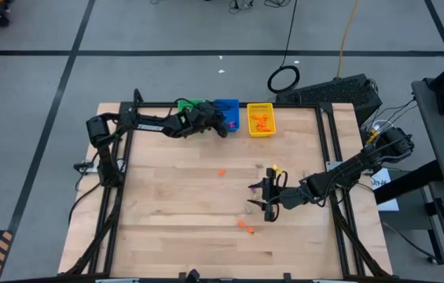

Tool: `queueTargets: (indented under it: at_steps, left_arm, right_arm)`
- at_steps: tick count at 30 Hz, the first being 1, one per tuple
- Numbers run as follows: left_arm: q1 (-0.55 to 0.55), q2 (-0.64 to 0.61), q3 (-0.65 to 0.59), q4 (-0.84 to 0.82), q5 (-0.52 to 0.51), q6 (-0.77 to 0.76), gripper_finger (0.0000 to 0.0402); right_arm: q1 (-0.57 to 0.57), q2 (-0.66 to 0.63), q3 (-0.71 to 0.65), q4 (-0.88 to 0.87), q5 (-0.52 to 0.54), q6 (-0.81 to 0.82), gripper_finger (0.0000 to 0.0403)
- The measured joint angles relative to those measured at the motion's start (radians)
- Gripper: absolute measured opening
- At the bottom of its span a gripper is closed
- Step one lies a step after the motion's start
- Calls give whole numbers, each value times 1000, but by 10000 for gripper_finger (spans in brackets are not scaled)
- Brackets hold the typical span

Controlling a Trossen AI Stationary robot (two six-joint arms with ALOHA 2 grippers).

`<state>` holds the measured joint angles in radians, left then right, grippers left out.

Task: Sort Halloween decoration
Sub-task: Put the purple skeleton toy into the blue bin

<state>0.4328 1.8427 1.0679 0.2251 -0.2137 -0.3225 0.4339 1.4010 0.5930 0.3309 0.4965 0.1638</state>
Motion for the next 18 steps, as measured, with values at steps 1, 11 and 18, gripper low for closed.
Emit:
queueTargets:
  at_steps: [1, 11, 18]
  left_arm:
    - [0, 0, 0, -1, -4, 13, 52]
    - [-1, 0, 0, -18, -53, 78, 135]
    - [-1, -13, 2, -8, -41, 130, 273]
  right_arm:
    - [0, 0, 0, 0, 0, 0, 210]
    - [0, 0, 0, 0, 0, 0, 210]
    - [0, 0, 0, -1, -1, -2, 210]
